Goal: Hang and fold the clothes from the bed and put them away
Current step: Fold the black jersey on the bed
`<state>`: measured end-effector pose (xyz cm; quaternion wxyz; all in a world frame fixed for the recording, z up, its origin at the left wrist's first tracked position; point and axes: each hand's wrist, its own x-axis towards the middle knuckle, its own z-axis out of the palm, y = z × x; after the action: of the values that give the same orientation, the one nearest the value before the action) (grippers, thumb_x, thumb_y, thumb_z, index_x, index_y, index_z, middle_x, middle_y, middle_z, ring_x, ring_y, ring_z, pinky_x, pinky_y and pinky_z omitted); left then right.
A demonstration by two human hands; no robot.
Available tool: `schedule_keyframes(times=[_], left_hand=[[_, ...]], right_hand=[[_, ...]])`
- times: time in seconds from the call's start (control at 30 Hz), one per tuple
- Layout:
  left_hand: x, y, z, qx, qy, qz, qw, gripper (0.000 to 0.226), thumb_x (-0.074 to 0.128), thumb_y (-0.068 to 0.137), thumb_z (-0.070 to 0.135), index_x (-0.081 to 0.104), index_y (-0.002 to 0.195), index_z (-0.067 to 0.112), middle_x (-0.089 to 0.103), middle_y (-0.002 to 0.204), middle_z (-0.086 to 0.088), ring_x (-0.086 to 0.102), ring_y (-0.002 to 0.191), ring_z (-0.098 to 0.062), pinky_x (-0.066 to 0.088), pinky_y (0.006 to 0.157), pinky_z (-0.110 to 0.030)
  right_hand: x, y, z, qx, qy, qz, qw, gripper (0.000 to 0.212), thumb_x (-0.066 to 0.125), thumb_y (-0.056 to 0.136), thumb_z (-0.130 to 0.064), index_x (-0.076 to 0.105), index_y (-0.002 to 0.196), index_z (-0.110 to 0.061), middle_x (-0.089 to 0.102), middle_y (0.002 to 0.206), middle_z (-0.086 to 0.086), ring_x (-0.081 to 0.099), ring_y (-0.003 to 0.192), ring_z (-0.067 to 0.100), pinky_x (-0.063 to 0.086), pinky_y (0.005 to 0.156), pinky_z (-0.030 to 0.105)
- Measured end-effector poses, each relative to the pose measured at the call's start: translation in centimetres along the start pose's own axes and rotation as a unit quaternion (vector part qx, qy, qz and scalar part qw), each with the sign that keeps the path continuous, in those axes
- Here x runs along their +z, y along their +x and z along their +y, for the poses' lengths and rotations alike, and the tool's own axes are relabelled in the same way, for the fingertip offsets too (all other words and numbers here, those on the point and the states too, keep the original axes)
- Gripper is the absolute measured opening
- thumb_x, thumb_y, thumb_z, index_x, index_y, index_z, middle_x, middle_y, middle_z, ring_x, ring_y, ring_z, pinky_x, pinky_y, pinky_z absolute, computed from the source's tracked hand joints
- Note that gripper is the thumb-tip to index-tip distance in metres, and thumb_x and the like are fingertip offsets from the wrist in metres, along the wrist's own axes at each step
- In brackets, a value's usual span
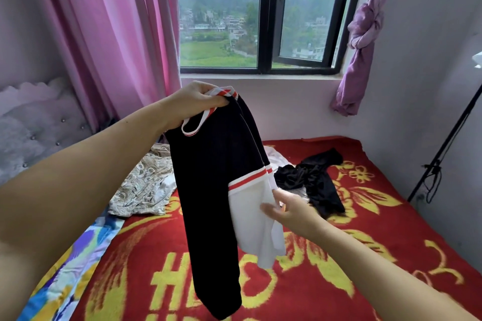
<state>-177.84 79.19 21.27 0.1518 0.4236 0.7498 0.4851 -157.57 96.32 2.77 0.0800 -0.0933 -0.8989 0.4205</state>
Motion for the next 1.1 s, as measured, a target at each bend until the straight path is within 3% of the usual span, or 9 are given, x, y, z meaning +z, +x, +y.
schedule_keyframes(times=[0.07,0.23,0.37,0.5,0.63,0.77,0.87,0.93,1.1], left_hand=[[0.0,0.1,-0.2,0.001,0.009,-0.003,1.0,0.011,0.07,0.085,0.026,0.076,0.076,0.028,0.07,0.07,0.008,0.065,0.062,-0.005,0.049,0.061,-0.015],[-1.5,-0.7,-2.0,-0.023,0.145,-0.062,0.987,0.009,0.069,0.077,0.028,0.073,0.079,0.02,0.05,0.062,0.003,0.04,0.055,-0.014,0.03,0.057,-0.029],[-2.3,-1.4,-4.6,-0.036,0.195,-0.089,0.976,0.014,0.067,0.082,0.024,0.066,0.069,0.019,0.042,0.055,0.008,0.034,0.049,-0.01,0.027,0.051,-0.026],[-2.3,-0.4,-7.7,-0.052,0.168,-0.062,0.982,0.016,0.061,0.087,0.022,0.071,0.098,0.014,0.054,0.072,0.006,0.046,0.066,-0.008,0.036,0.067,-0.024],[-1.8,2.9,-9.1,-0.035,0.171,0.032,0.984,0.015,0.054,0.094,0.007,0.068,0.095,0.004,0.064,0.087,-0.005,0.055,0.083,-0.017,0.04,0.076,-0.029],[-2.4,6.6,-6.8,0.016,0.198,0.191,0.961,0.025,0.047,0.094,-0.001,0.068,0.101,0.01,0.068,0.099,-0.006,0.06,0.09,-0.02,0.046,0.081,-0.029],[-3.5,7.4,-3.9,0.098,0.205,0.251,0.941,0.028,0.045,0.096,0.0,0.068,0.108,0.01,0.067,0.1,-0.002,0.061,0.087,-0.021,0.045,0.071,-0.018],[-4.1,6.5,-2.6,0.131,0.195,0.202,0.951,0.028,0.049,0.095,0.001,0.068,0.111,0.014,0.067,0.1,0.003,0.062,0.093,-0.02,0.044,0.074,-0.01],[-1.2,0.5,-4.7,0.093,0.218,-0.097,0.967,0.03,0.061,0.092,0.01,0.067,0.118,0.024,0.068,0.105,0.021,0.062,0.1,0.008,0.044,0.092,-0.01]], right_hand=[[-0.2,0.7,1.0,0.019,-0.036,0.058,0.998,0.023,0.052,0.094,-0.013,0.059,0.089,0.008,0.062,0.084,0.018,0.052,0.072,0.023,0.043,0.067,0.035],[-5.3,1.3,3.1,0.045,-0.059,0.2,0.977,0.018,0.046,0.085,0.004,0.049,0.068,0.008,0.044,0.06,0.008,0.036,0.057,0.015,0.024,0.053,0.031],[-8.1,1.1,4.1,-0.028,-0.12,0.18,0.976,0.031,0.046,0.085,0.007,0.04,0.06,-0.01,0.04,0.055,-0.003,0.034,0.051,0.008,0.027,0.049,0.025],[-9.4,3.0,5.4,-0.041,-0.216,0.126,0.967,0.02,0.044,0.088,0.005,0.046,0.085,-0.014,0.052,0.067,0.008,0.047,0.058,0.02,0.039,0.056,0.034],[-10.8,7.7,6.6,0.08,-0.231,0.121,0.962,0.028,0.042,0.088,0.004,0.049,0.111,-0.012,0.062,0.082,0.015,0.056,0.074,0.029,0.039,0.066,0.034],[-13.2,12.5,4.3,0.078,-0.255,0.232,0.935,0.019,0.043,0.085,0.003,0.059,0.081,-0.007,0.054,0.086,0.015,0.055,0.089,0.035,0.037,0.071,0.035],[-15.3,14.7,2.3,0.037,-0.232,0.329,0.915,0.022,0.042,0.084,0.005,0.062,0.08,-0.004,0.051,0.084,0.015,0.054,0.086,0.035,0.036,0.072,0.034],[-16.2,15.2,2.1,0.032,-0.213,0.368,0.905,0.026,0.043,0.086,0.003,0.068,0.089,-0.003,0.058,0.093,0.019,0.055,0.091,0.037,0.033,0.072,0.03],[-13.6,13.1,6.9,0.06,-0.193,0.315,0.927,0.027,0.049,0.083,0.002,0.073,0.09,-0.008,0.065,0.096,0.015,0.059,0.096,0.036,0.043,0.08,0.035]])
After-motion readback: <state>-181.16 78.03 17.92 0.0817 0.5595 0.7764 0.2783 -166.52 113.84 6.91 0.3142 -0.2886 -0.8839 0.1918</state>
